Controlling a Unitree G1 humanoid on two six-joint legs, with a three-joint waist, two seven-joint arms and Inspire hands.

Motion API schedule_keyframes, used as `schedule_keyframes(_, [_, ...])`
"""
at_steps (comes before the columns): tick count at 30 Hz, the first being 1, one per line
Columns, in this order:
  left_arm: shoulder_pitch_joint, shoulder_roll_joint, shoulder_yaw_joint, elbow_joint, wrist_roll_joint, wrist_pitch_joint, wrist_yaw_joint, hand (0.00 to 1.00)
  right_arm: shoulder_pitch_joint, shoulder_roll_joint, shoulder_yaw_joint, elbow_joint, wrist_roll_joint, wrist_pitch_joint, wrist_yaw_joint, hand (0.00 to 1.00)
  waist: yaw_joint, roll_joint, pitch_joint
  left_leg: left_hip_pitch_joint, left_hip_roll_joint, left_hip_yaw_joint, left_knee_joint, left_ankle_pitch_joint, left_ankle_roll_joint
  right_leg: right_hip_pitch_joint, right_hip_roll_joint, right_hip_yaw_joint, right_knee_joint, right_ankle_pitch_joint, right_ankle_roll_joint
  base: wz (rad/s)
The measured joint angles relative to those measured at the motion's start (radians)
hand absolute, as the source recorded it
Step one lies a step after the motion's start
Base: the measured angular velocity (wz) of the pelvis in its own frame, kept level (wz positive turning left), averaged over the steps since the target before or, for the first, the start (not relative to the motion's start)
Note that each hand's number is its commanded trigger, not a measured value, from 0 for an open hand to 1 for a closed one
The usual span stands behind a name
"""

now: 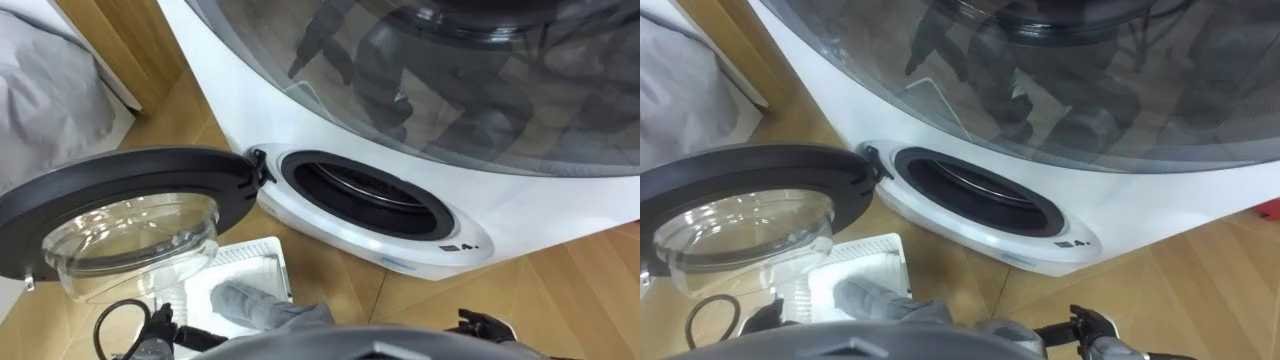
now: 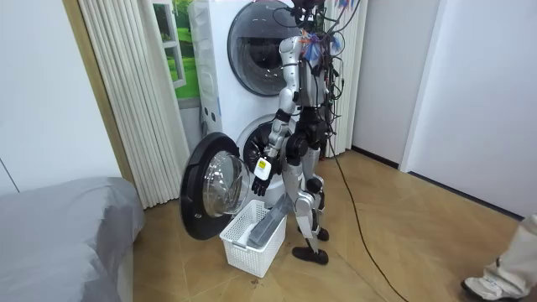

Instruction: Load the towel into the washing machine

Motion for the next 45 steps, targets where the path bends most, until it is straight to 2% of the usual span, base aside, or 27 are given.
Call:
schedule_keyframes(17, [-0.005,0.004,-0.028,0.002,-0.018,-0.006,0.002,0.00,0.001,-0.001,0.012,0.001,0.047,-0.005,0.001,0.00,-0.001,0.001,0.0010,-0.005,0.000,0.000,0.000,0.000,0.000,-0.004,0.000,0.002,-0.001,0.000,0.000,0.00])
schedule_keyframes(23, [-0.028,0.007,-0.044,0.003,-0.011,-0.021,0.001,0.00,-0.011,-0.008,0.041,0.002,0.077,-0.012,0.001,0.00,0.000,0.004,-0.0012,-0.056,-0.001,-0.003,0.009,0.000,0.000,-0.053,-0.001,0.000,0.008,0.000,0.000,0.02])
schedule_keyframes(26, [-0.059,0.007,-0.061,0.012,0.046,-0.029,0.001,0.00,-0.022,-0.013,0.049,0.008,0.074,-0.027,0.006,0.00,-0.002,0.008,-0.0003,-0.097,-0.001,-0.006,0.021,0.000,0.000,-0.092,-0.004,-0.007,0.021,0.000,0.000,0.07])
schedule_keyframes(30, [-0.118,0.006,-0.112,0.015,0.134,-0.034,-0.001,0.00,-0.081,-0.025,0.083,0.014,0.033,-0.033,0.011,0.00,-0.008,0.012,0.0054,-0.177,-0.002,-0.005,0.057,0.000,0.000,-0.168,-0.007,-0.003,0.066,0.001,0.000,-0.03])
schedule_keyframes(32, [-0.145,0.004,-0.118,0.025,0.179,-0.050,-0.002,0.00,-0.115,-0.027,0.095,0.041,0.029,-0.042,0.018,0.00,-0.017,0.014,0.0104,-0.216,-0.002,-0.016,0.069,-0.003,0.001,-0.203,-0.008,-0.001,0.094,0.001,0.000,0.04])
schedule_keyframes(36, [-0.278,0.004,-0.141,0.090,0.242,-0.078,-0.003,0.00,-0.208,-0.011,0.104,0.076,0.004,-0.060,0.022,0.00,-0.027,0.021,0.0199,-0.310,-0.005,-0.020,0.100,-0.009,0.006,-0.313,-0.009,0.002,0.153,0.000,0.001,0.08])
schedule_keyframes(40, [-0.343,0.002,-0.179,0.111,0.312,-0.082,-0.005,0.00,-0.267,-0.002,0.127,0.088,0.002,-0.071,0.031,0.00,-0.028,0.023,0.0264,-0.392,-0.007,-0.020,0.160,-0.022,0.010,-0.400,-0.010,0.028,0.214,-0.004,0.009,-0.01])
schedule_keyframes(41, [-0.358,0.004,-0.187,0.111,0.328,-0.085,-0.004,0.00,-0.282,-0.002,0.128,0.085,0.005,-0.073,0.033,0.00,-0.030,0.024,0.0318,-0.418,-0.007,-0.019,0.173,-0.026,0.013,-0.439,-0.011,0.026,0.239,-0.006,0.012,0.00])
schedule_keyframes(42, [-0.385,0.009,-0.216,0.109,0.329,-0.085,-0.003,0.00,-0.299,-0.004,0.134,0.082,0.018,-0.075,0.036,0.00,-0.031,0.023,0.0433,-0.461,-0.007,-0.017,0.209,-0.036,0.017,-0.481,-0.012,0.020,0.267,-0.008,0.015,0.06])
schedule_keyframes(45, [-0.444,0.007,-0.273,0.108,0.329,-0.088,0.001,0.00,-0.334,-0.012,0.161,0.071,0.050,-0.076,0.034,0.00,-0.038,0.026,0.0543,-0.583,-0.006,-0.016,0.293,-0.046,0.023,-0.588,-0.019,0.012,0.318,-0.006,0.020,0.08])
